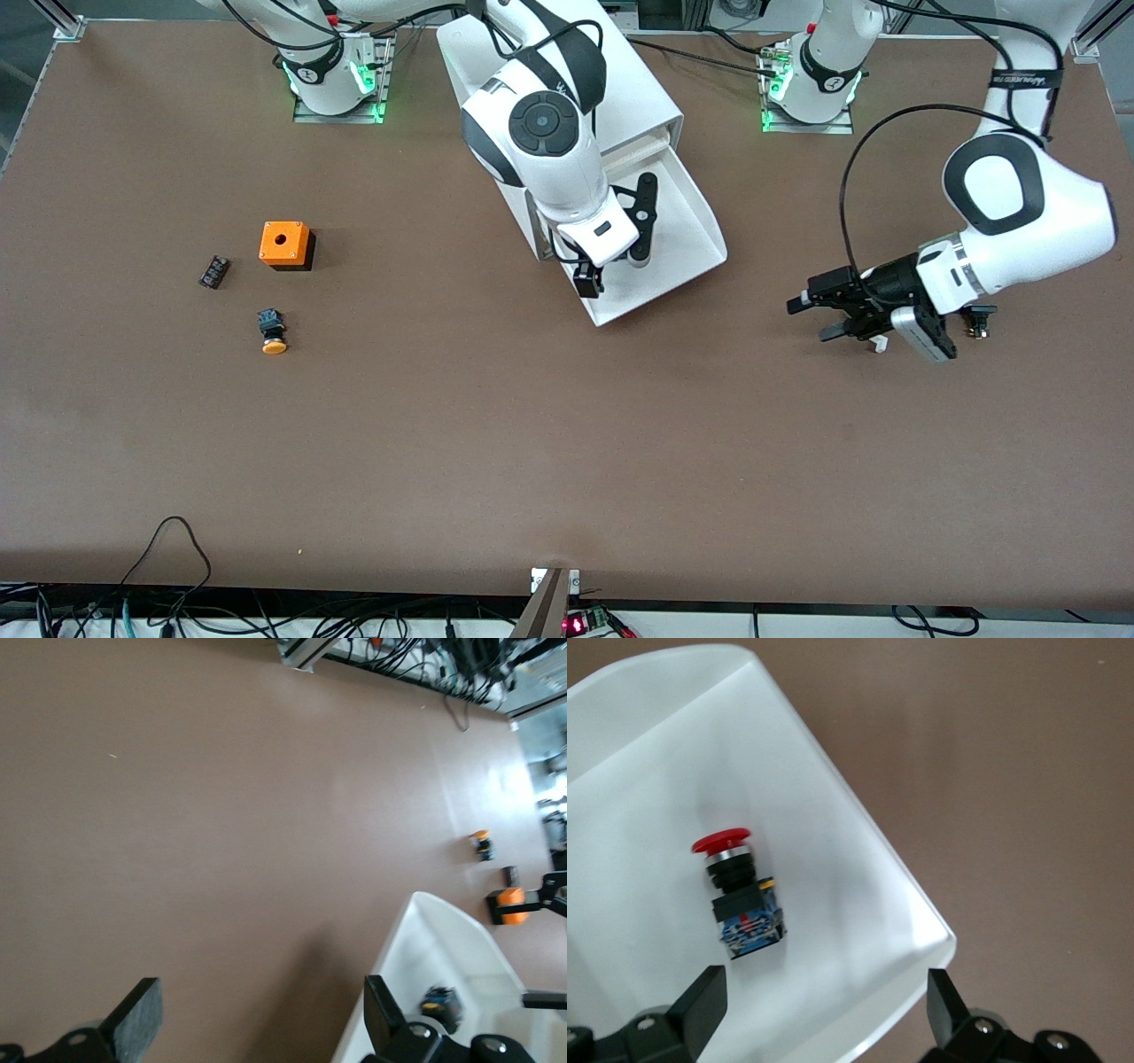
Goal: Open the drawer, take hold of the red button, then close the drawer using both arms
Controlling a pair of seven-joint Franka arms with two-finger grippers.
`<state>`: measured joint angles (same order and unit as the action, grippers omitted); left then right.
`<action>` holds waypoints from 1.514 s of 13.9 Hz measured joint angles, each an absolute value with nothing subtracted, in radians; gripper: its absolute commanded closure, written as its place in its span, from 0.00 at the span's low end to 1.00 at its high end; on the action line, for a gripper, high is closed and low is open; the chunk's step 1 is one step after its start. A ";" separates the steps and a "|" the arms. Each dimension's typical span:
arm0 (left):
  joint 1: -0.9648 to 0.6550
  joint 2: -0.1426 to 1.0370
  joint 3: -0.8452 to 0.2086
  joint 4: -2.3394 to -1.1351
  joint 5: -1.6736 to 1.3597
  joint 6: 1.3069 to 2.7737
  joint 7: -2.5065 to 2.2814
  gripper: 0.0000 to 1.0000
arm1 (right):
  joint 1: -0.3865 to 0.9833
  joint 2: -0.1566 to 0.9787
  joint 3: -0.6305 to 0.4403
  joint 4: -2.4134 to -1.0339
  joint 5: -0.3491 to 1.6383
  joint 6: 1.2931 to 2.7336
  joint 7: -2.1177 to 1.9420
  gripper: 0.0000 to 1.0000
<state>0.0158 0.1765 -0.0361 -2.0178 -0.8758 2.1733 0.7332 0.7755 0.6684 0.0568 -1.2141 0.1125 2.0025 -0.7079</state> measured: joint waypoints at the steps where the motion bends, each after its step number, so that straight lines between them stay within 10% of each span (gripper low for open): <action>1: 0.018 0.164 -0.022 -2.001 -0.811 2.173 0.733 0.00 | 0.788 0.671 0.057 -1.214 0.112 1.987 -0.757 0.00; 16: 0.023 0.071 0.076 -1.684 -0.143 1.767 0.163 0.00 | 0.863 0.762 0.032 -1.214 0.111 1.972 -0.844 0.00; 21: 0.010 0.065 0.061 -1.621 -0.066 1.676 -0.039 0.00 | 0.879 0.767 0.019 -1.211 0.111 1.976 -0.844 0.38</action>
